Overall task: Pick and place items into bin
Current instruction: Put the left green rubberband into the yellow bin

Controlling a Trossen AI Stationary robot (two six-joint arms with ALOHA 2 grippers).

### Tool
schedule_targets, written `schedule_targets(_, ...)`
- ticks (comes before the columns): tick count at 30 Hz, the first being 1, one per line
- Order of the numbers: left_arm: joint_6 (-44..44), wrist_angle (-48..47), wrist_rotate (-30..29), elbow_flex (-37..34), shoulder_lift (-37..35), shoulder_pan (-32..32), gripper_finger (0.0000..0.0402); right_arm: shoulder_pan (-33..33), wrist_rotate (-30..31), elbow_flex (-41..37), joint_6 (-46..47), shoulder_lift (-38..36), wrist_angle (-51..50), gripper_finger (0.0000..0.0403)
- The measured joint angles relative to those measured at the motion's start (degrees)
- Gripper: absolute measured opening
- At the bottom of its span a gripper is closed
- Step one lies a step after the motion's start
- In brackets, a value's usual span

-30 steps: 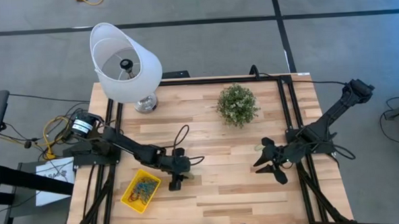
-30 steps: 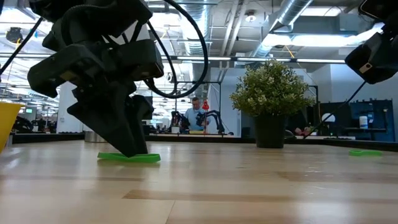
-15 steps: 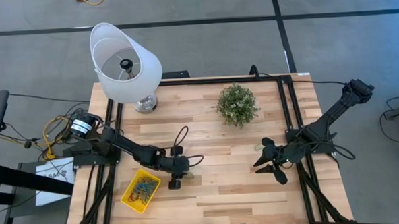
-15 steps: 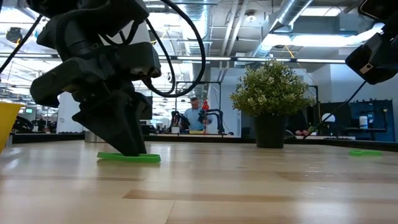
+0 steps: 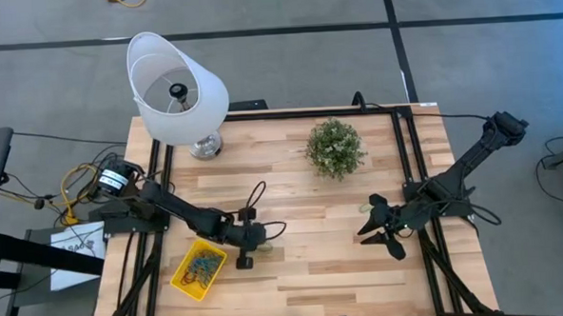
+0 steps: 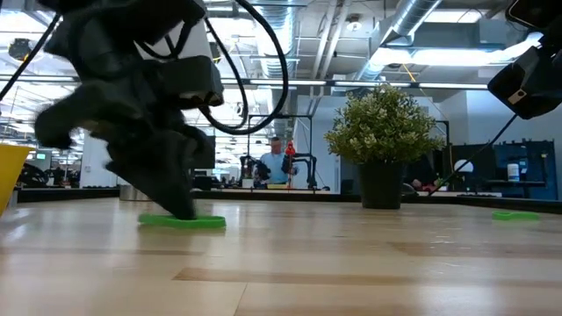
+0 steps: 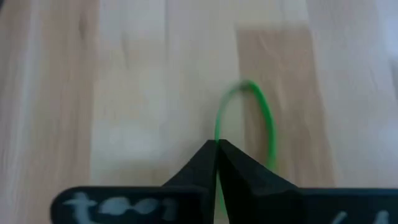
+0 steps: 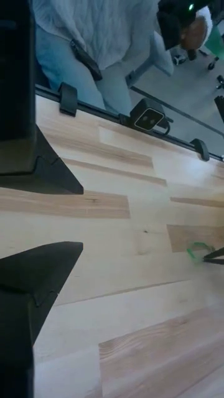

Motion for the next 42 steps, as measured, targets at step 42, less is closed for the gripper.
schedule_targets(42, -48.9, -44.1, -3.2, 1.3, -19.2, -25.9, 0.0065, -3.9, 5.6, 0.1, 11.6, 10.7, 0.0, 0.0126)
